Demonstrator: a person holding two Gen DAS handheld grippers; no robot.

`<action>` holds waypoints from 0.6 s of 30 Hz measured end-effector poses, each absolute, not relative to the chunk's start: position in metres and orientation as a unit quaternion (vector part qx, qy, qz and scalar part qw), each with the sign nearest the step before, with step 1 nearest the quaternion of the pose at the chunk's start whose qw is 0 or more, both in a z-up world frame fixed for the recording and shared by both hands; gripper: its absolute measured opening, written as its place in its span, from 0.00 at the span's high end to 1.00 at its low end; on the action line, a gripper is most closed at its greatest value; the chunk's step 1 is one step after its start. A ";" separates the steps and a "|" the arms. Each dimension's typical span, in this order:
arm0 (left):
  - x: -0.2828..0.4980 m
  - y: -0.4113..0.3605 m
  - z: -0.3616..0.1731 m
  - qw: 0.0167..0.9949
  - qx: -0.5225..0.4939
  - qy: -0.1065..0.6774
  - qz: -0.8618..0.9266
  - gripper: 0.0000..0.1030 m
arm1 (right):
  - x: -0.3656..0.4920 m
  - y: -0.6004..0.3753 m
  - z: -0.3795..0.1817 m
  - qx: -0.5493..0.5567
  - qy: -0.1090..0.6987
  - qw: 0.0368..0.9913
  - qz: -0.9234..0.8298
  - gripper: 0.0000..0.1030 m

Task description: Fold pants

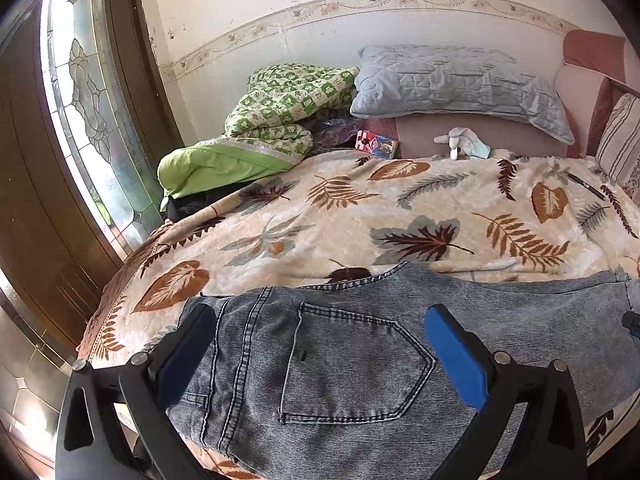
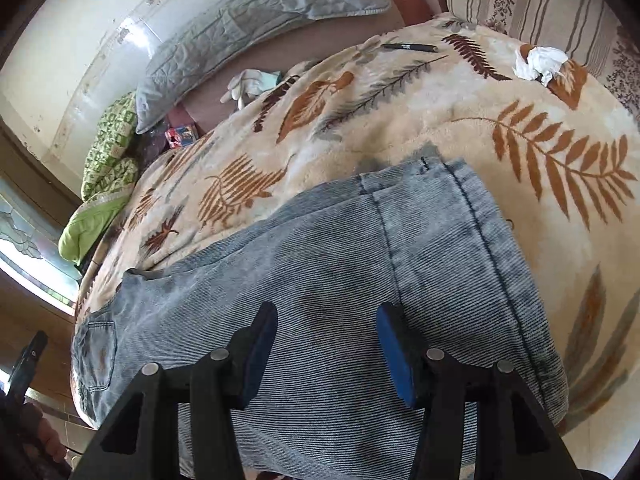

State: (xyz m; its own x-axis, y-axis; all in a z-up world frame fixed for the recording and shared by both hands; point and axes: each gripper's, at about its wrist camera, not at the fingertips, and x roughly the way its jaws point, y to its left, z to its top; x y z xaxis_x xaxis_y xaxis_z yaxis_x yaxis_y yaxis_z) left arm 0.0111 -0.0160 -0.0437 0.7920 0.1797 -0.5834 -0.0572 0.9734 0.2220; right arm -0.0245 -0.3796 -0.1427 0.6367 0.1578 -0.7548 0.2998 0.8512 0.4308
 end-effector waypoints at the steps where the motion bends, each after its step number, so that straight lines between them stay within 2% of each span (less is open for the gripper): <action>1: 0.011 -0.016 -0.043 0.942 0.097 0.316 0.062 0.00 | -0.026 -0.379 -0.139 0.267 0.417 0.868 -0.038 0.47; 13: 0.005 -0.032 -0.038 0.944 0.104 0.309 0.048 0.00 | -0.039 -0.382 -0.120 0.254 0.369 0.893 -0.040 0.47; 18: 0.008 -0.059 -0.053 0.935 0.108 0.337 -0.001 0.00 | -0.054 -0.390 -0.118 0.264 0.366 0.892 -0.023 0.47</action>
